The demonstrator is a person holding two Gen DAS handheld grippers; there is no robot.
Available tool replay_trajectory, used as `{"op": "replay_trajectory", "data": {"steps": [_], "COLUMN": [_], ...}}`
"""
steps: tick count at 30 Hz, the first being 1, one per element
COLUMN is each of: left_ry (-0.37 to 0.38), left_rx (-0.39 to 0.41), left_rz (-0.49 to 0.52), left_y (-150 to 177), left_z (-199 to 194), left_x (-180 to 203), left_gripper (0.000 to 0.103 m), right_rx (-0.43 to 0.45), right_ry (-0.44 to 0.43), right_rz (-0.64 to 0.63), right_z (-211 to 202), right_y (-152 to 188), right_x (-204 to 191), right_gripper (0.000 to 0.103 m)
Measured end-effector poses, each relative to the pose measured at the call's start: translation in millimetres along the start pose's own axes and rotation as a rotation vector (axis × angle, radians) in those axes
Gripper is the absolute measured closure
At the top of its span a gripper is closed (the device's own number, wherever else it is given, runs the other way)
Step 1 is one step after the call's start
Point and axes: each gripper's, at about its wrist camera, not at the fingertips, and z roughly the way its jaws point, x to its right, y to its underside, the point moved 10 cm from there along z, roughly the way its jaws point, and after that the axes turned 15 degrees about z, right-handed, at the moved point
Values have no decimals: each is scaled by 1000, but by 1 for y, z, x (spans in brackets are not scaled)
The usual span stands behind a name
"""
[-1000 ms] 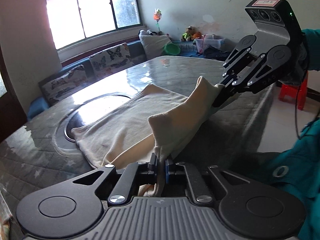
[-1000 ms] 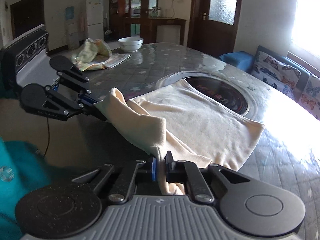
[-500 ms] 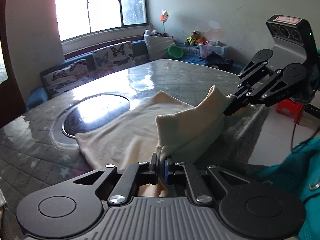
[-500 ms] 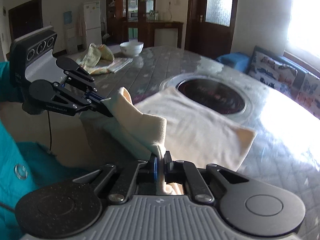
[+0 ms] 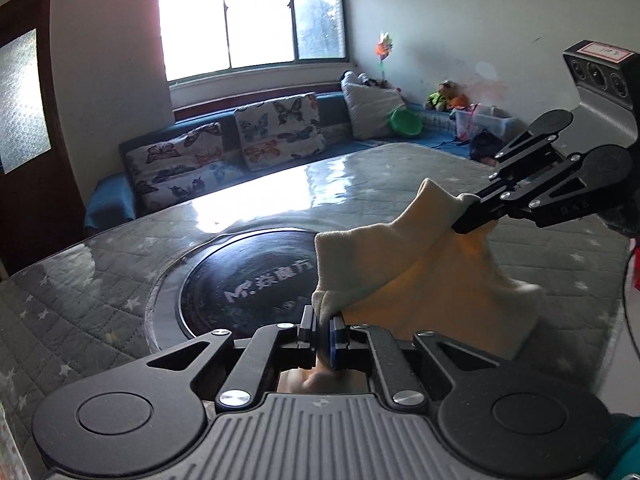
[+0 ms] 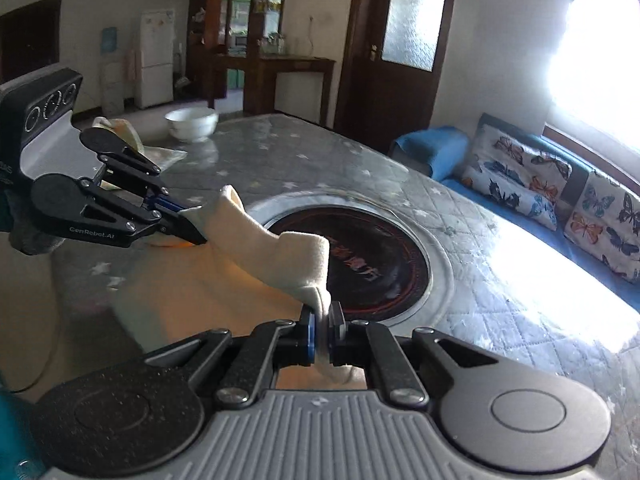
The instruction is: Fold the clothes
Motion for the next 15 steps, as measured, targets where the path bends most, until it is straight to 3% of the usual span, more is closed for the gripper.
{"op": "replay_trajectory", "data": {"steps": [7,11,13,15], "left_ry": [-13,-26,-51,-79], "left_rx": [-83,-119,-121,-120], "left_rz": [-84,-114,-131,-151], "left_y": [25,37,39,39], "left_z": [51,62,60,57], "left_x": [-21,-24,-29,-36], "left_gripper": [95,89,81,80], "right_rx": [-27,-27,-17,-7], "right_ry": [37,64,73,87], "right_rz": [120,185,207,225], "right_z": [61,78,76,71], "right_y": [6,19,22,23], "right_x": [29,44,50,57], "right_gripper": [97,87,80,79]}}
